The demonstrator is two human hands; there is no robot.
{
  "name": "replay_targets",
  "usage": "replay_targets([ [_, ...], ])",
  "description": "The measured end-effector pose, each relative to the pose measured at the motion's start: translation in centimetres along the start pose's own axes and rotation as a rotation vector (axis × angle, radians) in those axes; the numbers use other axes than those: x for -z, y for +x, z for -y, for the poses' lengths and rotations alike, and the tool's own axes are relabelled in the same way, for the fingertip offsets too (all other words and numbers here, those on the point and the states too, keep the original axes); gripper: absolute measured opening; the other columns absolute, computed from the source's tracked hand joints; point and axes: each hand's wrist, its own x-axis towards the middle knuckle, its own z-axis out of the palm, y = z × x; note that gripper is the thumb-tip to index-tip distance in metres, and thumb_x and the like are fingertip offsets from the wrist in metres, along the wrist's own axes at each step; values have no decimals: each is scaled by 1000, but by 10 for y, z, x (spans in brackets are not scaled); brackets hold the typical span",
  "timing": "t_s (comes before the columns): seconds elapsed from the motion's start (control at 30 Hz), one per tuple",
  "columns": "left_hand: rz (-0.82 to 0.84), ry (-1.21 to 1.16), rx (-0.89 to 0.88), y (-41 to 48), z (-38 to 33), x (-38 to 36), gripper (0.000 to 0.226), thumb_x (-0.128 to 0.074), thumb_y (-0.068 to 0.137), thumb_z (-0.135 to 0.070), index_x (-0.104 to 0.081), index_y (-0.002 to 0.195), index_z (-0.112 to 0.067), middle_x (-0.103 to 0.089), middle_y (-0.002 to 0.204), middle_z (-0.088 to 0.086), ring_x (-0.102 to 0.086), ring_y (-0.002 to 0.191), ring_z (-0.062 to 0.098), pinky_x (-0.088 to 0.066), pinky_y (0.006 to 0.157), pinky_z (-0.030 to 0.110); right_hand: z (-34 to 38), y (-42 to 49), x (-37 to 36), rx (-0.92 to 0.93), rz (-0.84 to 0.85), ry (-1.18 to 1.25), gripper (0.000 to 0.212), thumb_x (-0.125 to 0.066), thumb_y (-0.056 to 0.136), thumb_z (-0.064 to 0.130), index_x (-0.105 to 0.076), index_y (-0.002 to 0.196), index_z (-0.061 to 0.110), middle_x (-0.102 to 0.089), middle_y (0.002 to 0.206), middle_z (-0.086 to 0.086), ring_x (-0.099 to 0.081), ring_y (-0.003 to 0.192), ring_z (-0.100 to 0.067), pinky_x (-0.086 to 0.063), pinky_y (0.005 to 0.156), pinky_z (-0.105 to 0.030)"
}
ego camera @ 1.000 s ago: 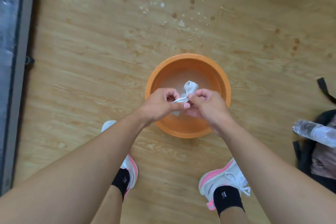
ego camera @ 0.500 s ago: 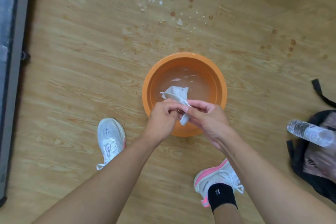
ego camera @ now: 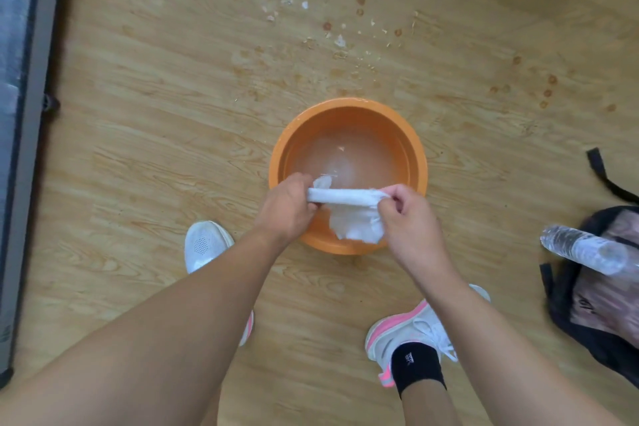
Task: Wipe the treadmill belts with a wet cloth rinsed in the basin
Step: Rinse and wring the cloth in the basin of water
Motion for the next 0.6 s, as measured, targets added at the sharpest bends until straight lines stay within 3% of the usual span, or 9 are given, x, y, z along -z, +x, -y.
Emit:
replay_targets([
  [0.1, -72, 16, -37, -10, -6, 11, 23, -59, 98, -29, -38, 93, -21, -50, 87, -3, -52, 76, 31, -33, 63, 38, -3, 5, 23, 84, -89, -92, 21, -49, 105, 17, -69, 102, 23, -67, 80, 9, -62, 73, -1, -38, 60, -12],
  [0.17, -112, 2, -67, -15, -20, 20, 20, -54, 101, -29, -37, 101, -18, -55, 84, 0, -55, 72, 33, -37, 60, 40, 0, 10, 28, 151, -171, -107, 21, -49, 105, 19, -69, 105, 25, -69, 94, 4, -62, 85, -5, -38, 69, -20],
  [0.3, -182, -90, -62, -2, -39, 27, 11, -43, 101, -16, -33, 106, -18, -61, 80, 3, -60, 67, 32, -48, 60, 45, 9, 15, 21, 271, -238, -61, 17, -51, 103, 16, -65, 107, 25, -59, 106, 7, -58, 91, 0, -42, 78, -22],
  [0.37, -115, 36, -106, 6, -38, 24, 27, -44, 98, -6, -36, 122, -17, -63, 112, 10, -66, 98, 38, -53, 78, 50, -1, 18, 10, 304, -235, -126, 19, -53, 101, 13, -65, 112, 22, -56, 110, 4, -57, 97, -14, -45, 85, -34],
  [0.4, -22, 208, -140, 11, -34, 17, 45, -43, 98, -1, -33, 139, -15, -51, 142, 15, -57, 127, 40, -51, 96, 50, -13, 22, 2, 315, -218, -216, 22, -53, 100, 10, -65, 114, 21, -56, 112, 1, -56, 104, -22, -46, 90, -39],
  [0.43, 102, 412, -169, 14, -31, 11, 62, -39, 99, 1, -21, 156, -14, -25, 166, 18, -33, 151, 41, -41, 115, 47, -26, 27, -6, 298, -167, -343, 26, -53, 99, 8, -66, 117, 21, -57, 115, -2, -54, 110, -27, -45, 94, -42],
  [0.5, 372, 674, -202, 14, -24, -2, 71, -29, 104, -4, 3, 166, -14, 14, 174, 14, 3, 161, 34, -17, 129, 47, -53, 35, -20, 169, 42, -574, 38, -52, 98, 5, -67, 128, 22, -57, 127, -6, -49, 124, -30, -42, 103, -44],
  [0.57, 506, 767, -208, 11, -17, -16, 68, -26, 106, -10, 3, 167, -14, 12, 174, 14, 3, 162, 32, -13, 130, 47, -69, 42, -29, 72, 203, -619, 46, -49, 98, 1, -65, 136, 20, -56, 135, -10, -46, 132, -31, -46, 105, -43],
  [0.6, 498, 747, -208, 11, -14, -19, 65, -29, 105, -11, -7, 166, -12, -2, 174, 16, -7, 161, 34, -19, 128, 46, -74, 45, -31, 70, 222, -598, 49, -47, 97, -2, -65, 137, 19, -57, 135, -11, -47, 132, -32, -48, 104, -43],
])
